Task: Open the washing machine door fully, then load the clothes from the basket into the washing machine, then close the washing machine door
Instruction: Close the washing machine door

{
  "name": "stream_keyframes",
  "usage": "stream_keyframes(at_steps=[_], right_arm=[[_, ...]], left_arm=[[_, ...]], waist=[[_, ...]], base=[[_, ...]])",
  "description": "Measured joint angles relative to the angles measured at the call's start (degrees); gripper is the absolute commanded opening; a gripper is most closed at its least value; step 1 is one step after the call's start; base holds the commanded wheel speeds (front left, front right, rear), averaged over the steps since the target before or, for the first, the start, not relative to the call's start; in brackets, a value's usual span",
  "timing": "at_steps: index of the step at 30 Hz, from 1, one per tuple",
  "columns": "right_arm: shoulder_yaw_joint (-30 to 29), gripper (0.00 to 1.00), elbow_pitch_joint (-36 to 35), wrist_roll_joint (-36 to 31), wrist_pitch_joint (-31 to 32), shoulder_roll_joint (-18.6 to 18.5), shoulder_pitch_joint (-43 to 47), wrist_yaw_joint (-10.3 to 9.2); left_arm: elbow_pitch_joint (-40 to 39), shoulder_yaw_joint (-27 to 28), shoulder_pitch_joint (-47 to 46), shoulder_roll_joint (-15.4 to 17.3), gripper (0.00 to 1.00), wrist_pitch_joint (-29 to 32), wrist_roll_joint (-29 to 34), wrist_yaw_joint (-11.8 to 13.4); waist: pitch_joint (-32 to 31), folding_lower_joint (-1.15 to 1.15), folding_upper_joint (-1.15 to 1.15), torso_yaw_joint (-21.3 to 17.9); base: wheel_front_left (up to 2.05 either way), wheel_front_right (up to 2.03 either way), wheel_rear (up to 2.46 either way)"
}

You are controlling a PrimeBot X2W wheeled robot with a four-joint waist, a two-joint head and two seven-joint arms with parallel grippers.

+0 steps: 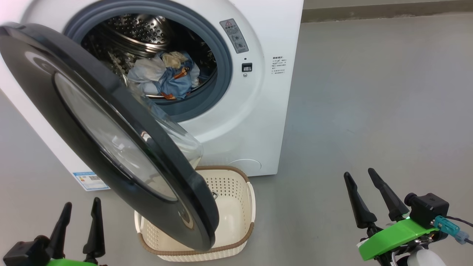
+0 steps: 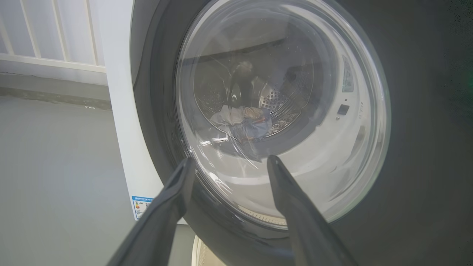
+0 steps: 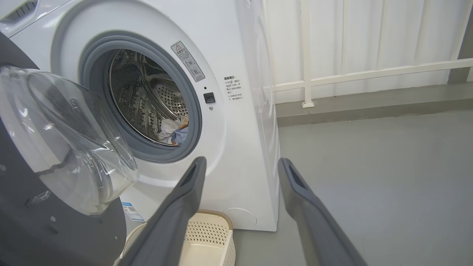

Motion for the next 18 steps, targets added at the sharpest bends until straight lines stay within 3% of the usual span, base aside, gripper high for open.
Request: stream_keyframes(at_steps=[16, 18], right_arm=[[0.11, 1.0, -0.2, -0.24, 0.0, -0.13, 0.01, 0.0], [0.16, 0.95, -0.26, -0.22, 0.0, -0.14, 0.0, 0.0]], left_arm=[[-0.27, -0.2, 0.07, -0.08, 1.0, 0.0, 0.12, 0.0], [-0.38, -0.21, 0.07, -0.09, 1.0, 0.0, 0.12, 0.0]], waist=[[-0.41, 0.0, 0.0, 1.39], [-0.37, 0.0, 0.0, 1.85]], base=[[0.0, 0.0, 0.0], [0.0, 0.0, 0.0]])
